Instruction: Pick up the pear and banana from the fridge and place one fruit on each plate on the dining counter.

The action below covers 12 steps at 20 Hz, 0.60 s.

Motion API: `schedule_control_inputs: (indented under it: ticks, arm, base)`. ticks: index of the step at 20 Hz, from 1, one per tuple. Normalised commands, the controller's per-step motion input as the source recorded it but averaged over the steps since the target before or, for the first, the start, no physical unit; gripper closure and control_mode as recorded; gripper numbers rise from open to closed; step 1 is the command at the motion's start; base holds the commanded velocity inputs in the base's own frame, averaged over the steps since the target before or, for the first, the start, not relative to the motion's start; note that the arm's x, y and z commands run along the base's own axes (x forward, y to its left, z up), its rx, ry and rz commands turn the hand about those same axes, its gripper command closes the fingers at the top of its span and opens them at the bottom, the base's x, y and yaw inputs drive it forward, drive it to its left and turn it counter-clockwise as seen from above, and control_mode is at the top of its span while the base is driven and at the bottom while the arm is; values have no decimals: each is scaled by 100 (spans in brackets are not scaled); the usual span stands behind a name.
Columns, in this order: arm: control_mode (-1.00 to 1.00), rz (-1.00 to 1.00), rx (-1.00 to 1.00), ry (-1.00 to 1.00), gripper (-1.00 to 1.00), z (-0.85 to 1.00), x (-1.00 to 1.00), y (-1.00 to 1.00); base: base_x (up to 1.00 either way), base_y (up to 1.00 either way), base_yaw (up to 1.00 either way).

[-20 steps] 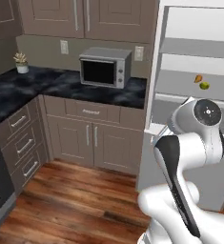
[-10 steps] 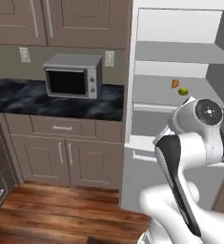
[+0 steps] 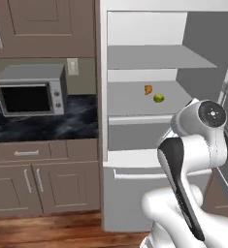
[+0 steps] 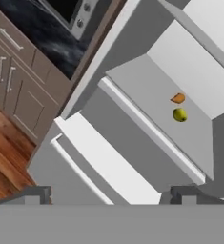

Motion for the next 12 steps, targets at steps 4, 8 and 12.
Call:
schedule_control_inputs:
  ticks: [4, 8, 12]
  arm:
    - [100, 0, 0, 0, -100, 0, 0, 0]
    - [100, 0, 0, 0, -100, 0, 0, 0]
    - [100, 0, 0, 0, -100, 0, 0, 0]
  base:
    - [64, 0, -23]
    - [48, 0, -22]
    - [51, 0, -22]
